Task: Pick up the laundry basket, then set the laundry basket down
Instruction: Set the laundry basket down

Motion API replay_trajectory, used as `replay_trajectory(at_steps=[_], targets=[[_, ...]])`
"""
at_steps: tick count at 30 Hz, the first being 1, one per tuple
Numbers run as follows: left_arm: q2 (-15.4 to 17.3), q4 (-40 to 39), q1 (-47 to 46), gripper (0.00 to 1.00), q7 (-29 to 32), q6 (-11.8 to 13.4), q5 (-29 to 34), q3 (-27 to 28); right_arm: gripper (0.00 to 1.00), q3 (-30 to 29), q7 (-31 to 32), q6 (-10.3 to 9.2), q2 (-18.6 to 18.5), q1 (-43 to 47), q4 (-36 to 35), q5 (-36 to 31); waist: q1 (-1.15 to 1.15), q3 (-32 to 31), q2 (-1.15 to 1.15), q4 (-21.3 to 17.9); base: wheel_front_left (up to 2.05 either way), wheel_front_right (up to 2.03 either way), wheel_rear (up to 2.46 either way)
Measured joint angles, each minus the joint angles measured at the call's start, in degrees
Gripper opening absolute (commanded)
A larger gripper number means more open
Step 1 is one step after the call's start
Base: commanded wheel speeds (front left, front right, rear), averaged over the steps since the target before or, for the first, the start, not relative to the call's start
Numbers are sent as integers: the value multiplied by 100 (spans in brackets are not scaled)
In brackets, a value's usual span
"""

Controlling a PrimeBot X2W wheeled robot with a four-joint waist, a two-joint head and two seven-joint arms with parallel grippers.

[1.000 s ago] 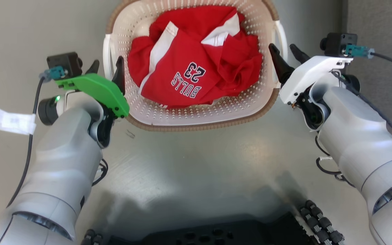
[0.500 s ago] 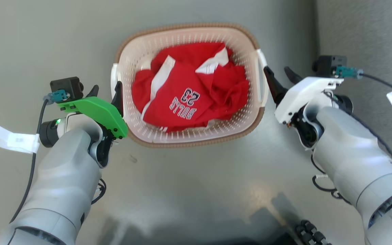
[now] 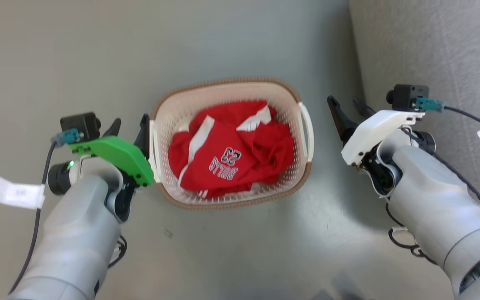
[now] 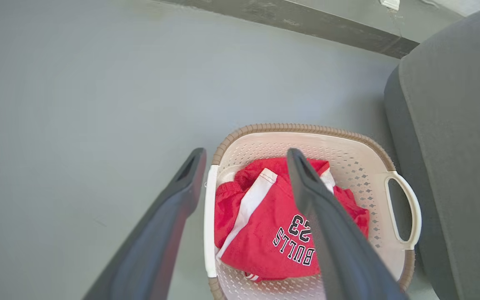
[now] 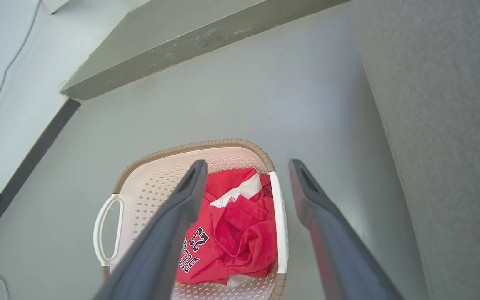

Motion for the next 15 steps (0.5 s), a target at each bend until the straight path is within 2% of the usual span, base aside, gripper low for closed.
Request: replay_trajectory(at_steps=[15], targets=[[165, -798, 901, 100, 0, -13, 474, 580, 100, -444, -2, 0, -163, 758, -740, -439, 0, -1238, 0, 15, 0, 0, 0]])
